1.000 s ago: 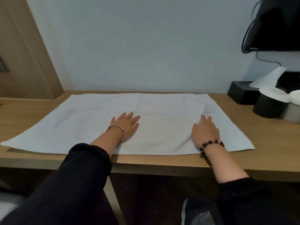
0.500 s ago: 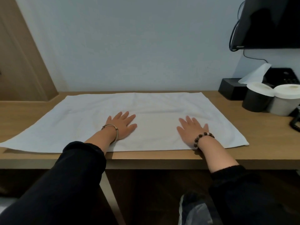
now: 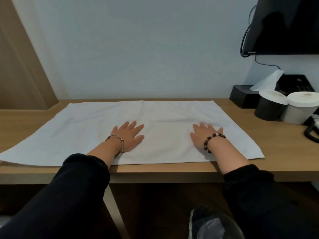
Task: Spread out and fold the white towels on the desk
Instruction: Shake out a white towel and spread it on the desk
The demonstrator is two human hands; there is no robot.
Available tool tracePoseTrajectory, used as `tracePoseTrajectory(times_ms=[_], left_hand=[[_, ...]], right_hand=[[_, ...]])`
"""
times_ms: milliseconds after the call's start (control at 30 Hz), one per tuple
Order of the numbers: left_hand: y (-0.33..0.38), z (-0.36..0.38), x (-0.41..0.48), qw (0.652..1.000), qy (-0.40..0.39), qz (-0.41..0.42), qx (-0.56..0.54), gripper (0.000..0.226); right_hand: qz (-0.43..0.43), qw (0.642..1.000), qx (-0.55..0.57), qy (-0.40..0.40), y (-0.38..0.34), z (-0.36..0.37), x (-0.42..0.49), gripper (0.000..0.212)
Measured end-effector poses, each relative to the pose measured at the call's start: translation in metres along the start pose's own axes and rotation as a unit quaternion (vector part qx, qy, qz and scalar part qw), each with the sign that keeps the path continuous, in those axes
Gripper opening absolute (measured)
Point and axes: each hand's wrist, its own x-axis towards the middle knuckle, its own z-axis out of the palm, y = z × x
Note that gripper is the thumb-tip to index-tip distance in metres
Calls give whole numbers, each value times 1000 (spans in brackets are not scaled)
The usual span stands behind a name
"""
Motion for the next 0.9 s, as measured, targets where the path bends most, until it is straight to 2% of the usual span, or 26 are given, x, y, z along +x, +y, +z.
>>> tracePoseTrajectory(times_ms=[67, 133, 200, 300, 367, 500, 567, 633, 767, 833, 900], left_hand=[[0, 1, 2, 1000, 2, -1, 0, 56], [1, 1, 4, 1000, 2, 0, 5, 57], [0, 2, 5, 1000, 1, 1, 10, 57], [-1, 4, 6, 1000, 3, 3, 6, 57], [-2, 6, 6, 1000, 7, 7, 2, 57], [-1, 7, 6, 1000, 11, 20, 1, 56], [-2, 6, 6, 1000, 13, 24, 5, 56], [-2, 6, 6, 1000, 13, 26, 4, 57], [-2, 7, 5, 1000, 14, 25, -5, 57], [-1, 6, 5, 1000, 13, 25, -7, 58], [-1, 5, 5, 1000, 11, 25, -5, 58]], right_hand=[[13, 999, -48, 16, -11, -13, 13, 61], [-68, 996, -39, 51, -34, -19, 30, 61], [-159, 986, 11, 46, -55, -17, 46, 60], [-199, 979, 40, 16, -52, -5, 74, 54], [-153, 987, 51, 19, -31, -6, 95, 52], [45, 998, 43, 8, 11, -15, 130, 55], [99, 995, 14, 0, 9, -17, 139, 58], [86, 996, 11, 3, -15, -18, 140, 61], [-101, 994, 22, 17, -43, -5, 135, 57], [-76, 997, 29, 18, -17, -8, 137, 57], [38, 999, 30, 19, 17, -11, 140, 59]])
